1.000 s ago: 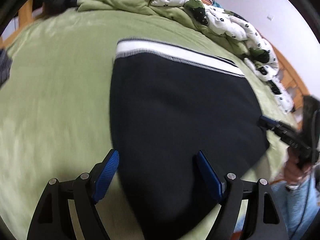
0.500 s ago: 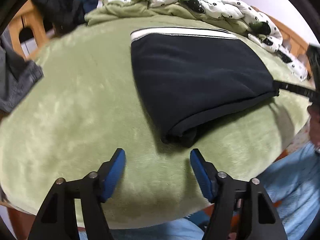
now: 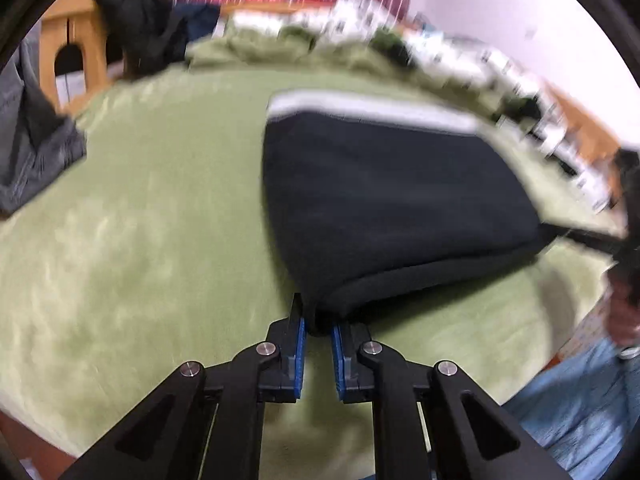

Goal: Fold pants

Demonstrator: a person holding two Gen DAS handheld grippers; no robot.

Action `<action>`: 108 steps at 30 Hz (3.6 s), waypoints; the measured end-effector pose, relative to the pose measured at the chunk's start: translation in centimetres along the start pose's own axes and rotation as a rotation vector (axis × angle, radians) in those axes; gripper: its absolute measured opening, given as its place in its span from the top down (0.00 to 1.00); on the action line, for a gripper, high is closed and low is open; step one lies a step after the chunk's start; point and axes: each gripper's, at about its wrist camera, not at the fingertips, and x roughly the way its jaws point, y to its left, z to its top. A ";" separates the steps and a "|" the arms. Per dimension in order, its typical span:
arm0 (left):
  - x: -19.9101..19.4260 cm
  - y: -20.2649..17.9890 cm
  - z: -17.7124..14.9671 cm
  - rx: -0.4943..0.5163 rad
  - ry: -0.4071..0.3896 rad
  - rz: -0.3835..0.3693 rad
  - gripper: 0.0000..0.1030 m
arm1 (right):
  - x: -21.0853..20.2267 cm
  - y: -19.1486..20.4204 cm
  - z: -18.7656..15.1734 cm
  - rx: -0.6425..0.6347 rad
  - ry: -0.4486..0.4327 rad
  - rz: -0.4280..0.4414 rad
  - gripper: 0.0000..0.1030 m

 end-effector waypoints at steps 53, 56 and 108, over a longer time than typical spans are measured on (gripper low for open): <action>2.1 -1.7 6.1 -0.096 -0.001 0.004 0.33 | 6.7 -3.5 9.8 0.067 -0.101 -0.113 0.80; 1.0 -2.4 6.3 -0.078 -0.002 0.009 0.34 | 4.0 -3.1 9.0 0.115 -0.093 -0.158 0.68; -16.7 -10.7 3.5 -0.050 -0.256 0.066 0.17 | -17.9 4.0 -3.4 0.109 -0.269 -0.282 0.11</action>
